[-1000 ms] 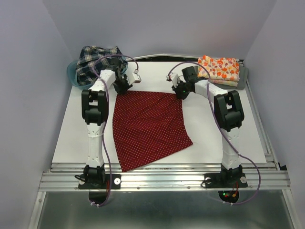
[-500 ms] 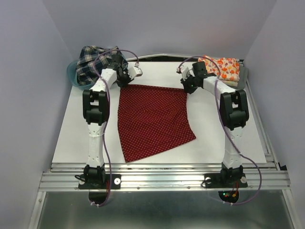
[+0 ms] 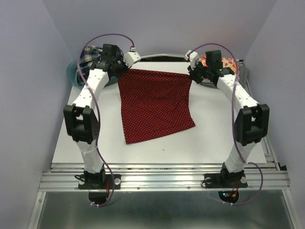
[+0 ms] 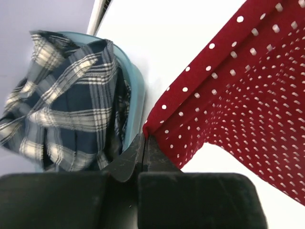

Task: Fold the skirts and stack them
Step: Fold the skirt

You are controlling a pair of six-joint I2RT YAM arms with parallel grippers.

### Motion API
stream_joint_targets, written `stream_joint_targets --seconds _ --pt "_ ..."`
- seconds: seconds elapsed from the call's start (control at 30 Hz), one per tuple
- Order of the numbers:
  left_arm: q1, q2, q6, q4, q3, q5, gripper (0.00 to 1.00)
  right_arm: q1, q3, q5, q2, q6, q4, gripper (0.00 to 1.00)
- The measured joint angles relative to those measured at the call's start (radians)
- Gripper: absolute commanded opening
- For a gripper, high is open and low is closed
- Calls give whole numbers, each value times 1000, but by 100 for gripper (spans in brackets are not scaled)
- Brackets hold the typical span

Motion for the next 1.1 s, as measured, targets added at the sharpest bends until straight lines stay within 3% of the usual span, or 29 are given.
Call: stream_joint_targets --seconds 0.23,0.43,0.53,0.83,1.1 --pt "-54 -324 -67 52 -437 -21 0 19 -220 -54 -174 -84 -44 1" --pt "-124 -430 -179 106 -802 -46 0 46 -514 -58 -246 -117 -53 1" --pt "-176 -446 -237 125 -931 -63 0 59 -581 -57 -257 -116 -53 1" --pt "-235 -449 -379 204 -999 -132 0 61 -638 -36 -299 -104 -29 1" --pt "-234 -545 -397 122 -919 -120 0 61 -599 -23 -378 -100 -50 1"
